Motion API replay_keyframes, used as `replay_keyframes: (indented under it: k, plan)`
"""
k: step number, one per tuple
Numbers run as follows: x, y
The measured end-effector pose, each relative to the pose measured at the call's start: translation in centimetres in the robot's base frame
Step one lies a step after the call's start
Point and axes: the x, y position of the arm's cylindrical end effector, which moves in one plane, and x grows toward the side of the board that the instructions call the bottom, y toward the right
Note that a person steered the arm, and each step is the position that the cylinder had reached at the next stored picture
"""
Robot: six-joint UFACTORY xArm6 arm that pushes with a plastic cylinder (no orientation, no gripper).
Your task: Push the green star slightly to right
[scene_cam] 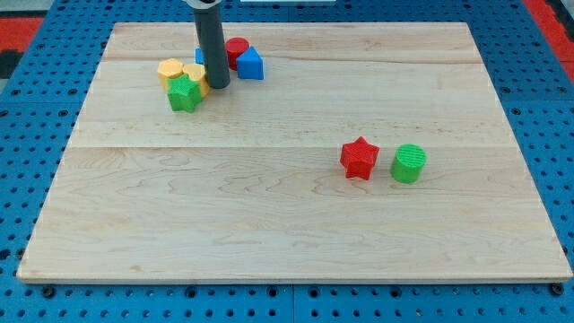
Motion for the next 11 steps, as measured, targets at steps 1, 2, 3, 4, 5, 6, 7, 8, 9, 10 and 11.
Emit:
replay_keyframes:
  k: [1,2,3,4,5,6,7,8,9,10,11]
  plan:
    - [0.0,-0.8]
    - [0.0,-3.7]
    - [-1.6,-9.8]
    - [-2.4,-11.8]
    - [1.5,-9.9]
    - [2.5,-14.8]
    - [6.2,-14.9]
    - [6.5,-9.5]
    - [6.5,-5.9]
    - [5.2,-10.0]
    - [4.9,-3.9]
